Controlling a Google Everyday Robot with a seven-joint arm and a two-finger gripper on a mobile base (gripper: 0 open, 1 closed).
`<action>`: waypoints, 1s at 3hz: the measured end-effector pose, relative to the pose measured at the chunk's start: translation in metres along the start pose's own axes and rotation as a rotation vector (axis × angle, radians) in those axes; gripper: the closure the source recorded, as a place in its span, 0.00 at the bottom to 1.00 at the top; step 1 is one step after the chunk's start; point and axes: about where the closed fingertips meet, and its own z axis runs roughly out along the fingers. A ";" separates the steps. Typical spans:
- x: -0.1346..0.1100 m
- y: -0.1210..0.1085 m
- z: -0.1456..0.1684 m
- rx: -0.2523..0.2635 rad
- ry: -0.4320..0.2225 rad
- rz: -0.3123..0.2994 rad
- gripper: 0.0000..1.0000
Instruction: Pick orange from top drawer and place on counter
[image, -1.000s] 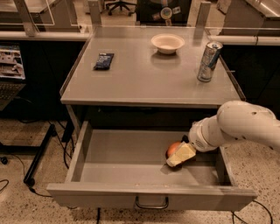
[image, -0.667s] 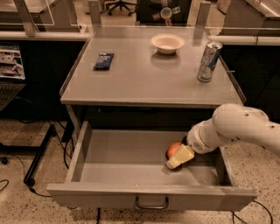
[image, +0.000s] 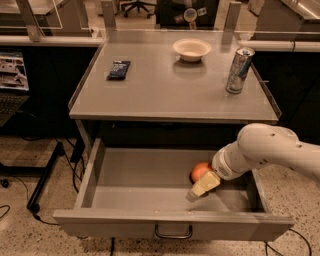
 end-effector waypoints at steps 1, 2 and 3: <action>0.006 0.005 0.009 -0.018 0.017 0.020 0.00; 0.007 0.005 0.010 -0.020 0.019 0.022 0.14; 0.007 0.005 0.010 -0.020 0.019 0.022 0.38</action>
Offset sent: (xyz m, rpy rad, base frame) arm -0.0047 0.0015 -0.0116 0.0027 0.0310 -0.0107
